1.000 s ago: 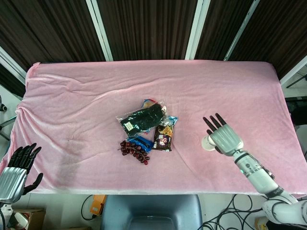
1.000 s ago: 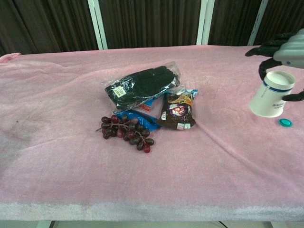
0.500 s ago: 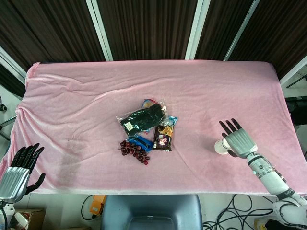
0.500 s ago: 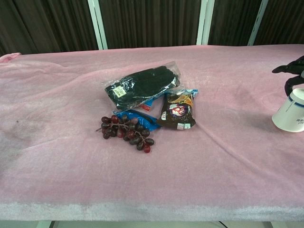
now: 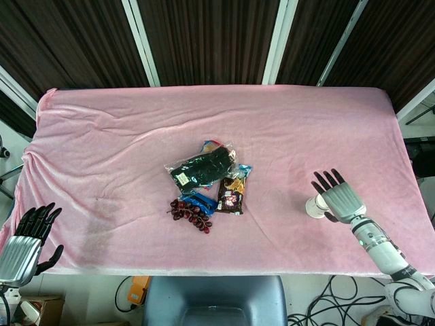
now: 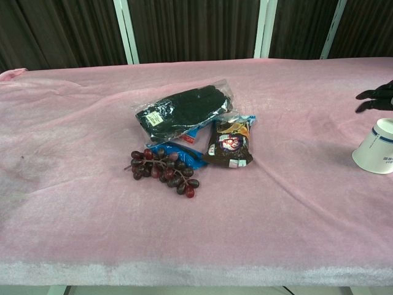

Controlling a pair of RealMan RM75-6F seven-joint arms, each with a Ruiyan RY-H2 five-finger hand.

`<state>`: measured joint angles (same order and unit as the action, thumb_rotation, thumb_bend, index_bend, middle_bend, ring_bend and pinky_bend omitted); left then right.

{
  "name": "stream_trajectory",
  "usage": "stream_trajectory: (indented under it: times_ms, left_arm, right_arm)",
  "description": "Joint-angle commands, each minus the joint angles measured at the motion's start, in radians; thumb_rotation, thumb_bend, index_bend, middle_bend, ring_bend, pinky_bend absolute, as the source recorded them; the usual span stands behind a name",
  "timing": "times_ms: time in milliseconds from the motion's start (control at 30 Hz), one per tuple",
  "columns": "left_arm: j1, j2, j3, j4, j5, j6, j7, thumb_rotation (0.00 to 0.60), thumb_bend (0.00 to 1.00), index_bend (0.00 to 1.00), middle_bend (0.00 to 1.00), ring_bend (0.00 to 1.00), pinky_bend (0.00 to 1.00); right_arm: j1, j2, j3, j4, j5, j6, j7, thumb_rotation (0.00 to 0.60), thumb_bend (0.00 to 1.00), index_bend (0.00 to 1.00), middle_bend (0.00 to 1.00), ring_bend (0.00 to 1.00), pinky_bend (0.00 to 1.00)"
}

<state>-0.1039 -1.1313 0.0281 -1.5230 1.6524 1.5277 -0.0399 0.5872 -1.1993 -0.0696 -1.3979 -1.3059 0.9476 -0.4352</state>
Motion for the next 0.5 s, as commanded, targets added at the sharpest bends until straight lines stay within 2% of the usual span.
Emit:
stream_trajectory:
  times_ms: [33,200,267,333,433,500]
  left_arm:
    - [0.000,0.000,0.000,0.000,0.001,0.001,0.000,0.600,0.40,0.00,0.00,0.00,0.05]
    - [0.003,0.000,0.001,0.000,0.004,0.007,0.000,0.600,0.40,0.00,0.00,0.00,0.05]
    - [0.005,0.001,0.000,0.000,0.003,0.012,-0.001,0.600,0.40,0.00,0.00,0.00,0.05]
    - [0.008,0.001,-0.002,0.001,0.000,0.019,-0.002,0.600,0.40,0.00,0.00,0.00,0.05]
    - [0.012,-0.002,-0.004,0.007,-0.002,0.026,-0.002,0.600,0.40,0.00,0.00,0.00,0.05]
    - [0.014,-0.003,-0.003,0.009,0.003,0.030,0.000,0.600,0.40,0.00,0.00,0.00,0.05]
  right_arm:
    - [-0.012,0.021,0.005,-0.024,-0.012,0.017,0.018,0.600,0.43,0.00,0.00,0.00,0.00]
    - [-0.046,0.083,0.011,-0.115,-0.049,0.072,0.096,0.600,0.41,0.00,0.00,0.00,0.00]
    - [-0.097,0.125,0.009,-0.191,-0.079,0.166,0.133,0.600,0.41,0.00,0.00,0.00,0.00]
    - [-0.192,0.142,-0.003,-0.250,-0.130,0.333,0.161,0.600,0.41,0.00,0.00,0.00,0.00]
    - [-0.338,0.111,-0.043,-0.236,-0.196,0.544,0.169,0.600,0.41,0.00,0.00,0.00,0.00]
    - [-0.405,0.074,-0.054,-0.204,-0.201,0.616,0.199,0.600,0.41,0.00,0.00,0.00,0.00]
